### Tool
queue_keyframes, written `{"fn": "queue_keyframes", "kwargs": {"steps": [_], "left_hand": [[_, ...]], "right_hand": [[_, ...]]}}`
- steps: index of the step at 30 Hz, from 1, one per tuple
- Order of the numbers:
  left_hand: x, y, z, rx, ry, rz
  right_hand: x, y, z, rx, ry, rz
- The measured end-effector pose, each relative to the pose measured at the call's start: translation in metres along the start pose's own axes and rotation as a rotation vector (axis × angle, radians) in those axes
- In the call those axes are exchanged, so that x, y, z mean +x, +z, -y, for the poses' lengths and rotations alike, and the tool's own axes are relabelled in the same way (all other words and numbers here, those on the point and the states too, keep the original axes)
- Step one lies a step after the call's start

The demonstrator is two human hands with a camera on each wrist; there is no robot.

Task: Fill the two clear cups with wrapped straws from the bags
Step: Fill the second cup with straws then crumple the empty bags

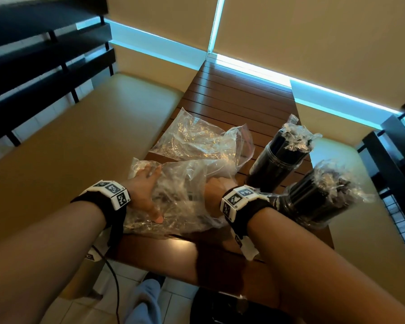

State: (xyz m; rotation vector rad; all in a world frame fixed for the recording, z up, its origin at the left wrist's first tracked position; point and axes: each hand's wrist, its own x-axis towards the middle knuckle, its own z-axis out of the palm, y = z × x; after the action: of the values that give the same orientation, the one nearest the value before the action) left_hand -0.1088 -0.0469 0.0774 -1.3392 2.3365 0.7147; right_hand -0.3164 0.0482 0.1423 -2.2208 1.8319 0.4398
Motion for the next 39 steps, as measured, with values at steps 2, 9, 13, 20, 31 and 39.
{"fn": "queue_keyframes", "kwargs": {"steps": [2, 9, 13, 20, 31, 39], "left_hand": [[0.001, -0.001, -0.003, 0.023, -0.032, 0.012], [0.014, 0.002, -0.026, 0.103, -0.183, 0.011], [0.014, 0.007, -0.036, 0.113, -0.28, 0.027], [-0.023, -0.022, -0.079, 0.222, -0.121, -0.119], [-0.16, -0.17, -0.253, -1.49, 0.697, -0.443], [-0.22, -0.198, -0.302, -1.559, 0.802, -0.866]], "right_hand": [[-0.004, -0.014, -0.007, -0.081, 0.0, -0.092], [-0.054, -0.096, -0.01, -0.556, 0.166, -0.178], [-0.092, -0.141, -0.01, -0.594, 0.233, -0.228], [-0.134, -0.178, -0.029, -0.234, 0.404, -0.554], [-0.142, -0.141, -0.022, 0.458, 0.229, -1.033], [-0.174, -0.126, -0.045, 0.626, 0.268, -0.907]]}}
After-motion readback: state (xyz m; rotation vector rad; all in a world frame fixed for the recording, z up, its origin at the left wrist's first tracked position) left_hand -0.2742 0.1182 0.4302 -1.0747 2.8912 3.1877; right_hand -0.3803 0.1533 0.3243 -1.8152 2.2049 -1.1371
